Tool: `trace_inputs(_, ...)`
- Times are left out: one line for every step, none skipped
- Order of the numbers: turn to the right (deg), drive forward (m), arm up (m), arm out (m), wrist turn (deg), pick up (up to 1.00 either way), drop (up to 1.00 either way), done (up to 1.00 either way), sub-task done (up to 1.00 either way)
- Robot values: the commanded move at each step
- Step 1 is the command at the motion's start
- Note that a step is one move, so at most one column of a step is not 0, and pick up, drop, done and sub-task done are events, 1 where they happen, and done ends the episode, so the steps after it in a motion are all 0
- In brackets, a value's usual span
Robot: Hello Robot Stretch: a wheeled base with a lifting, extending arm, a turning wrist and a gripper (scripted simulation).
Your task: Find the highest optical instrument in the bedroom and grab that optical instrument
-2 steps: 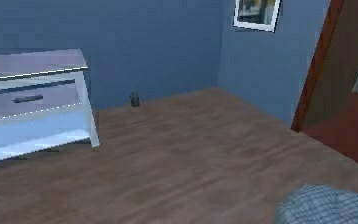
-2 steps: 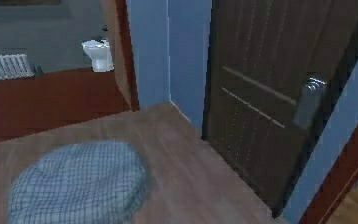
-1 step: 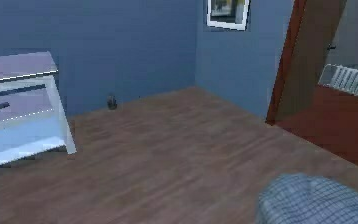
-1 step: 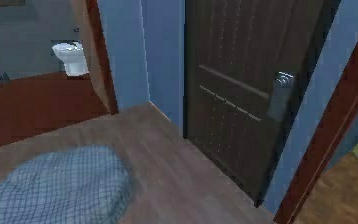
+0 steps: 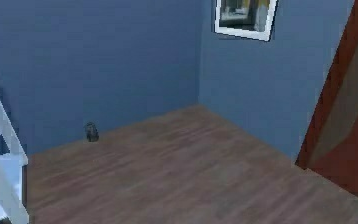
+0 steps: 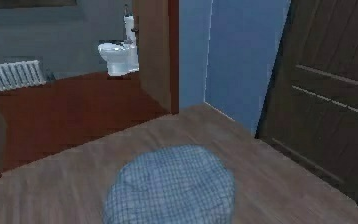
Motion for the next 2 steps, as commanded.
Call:
trace_inputs(9.0,0.00,0.00,0.00,0.0,0.00,0.00,0.00,0.00)
trace_inputs(0.0,0.55,0.00,0.00,0.0,0.00,0.00,0.00,0.00)
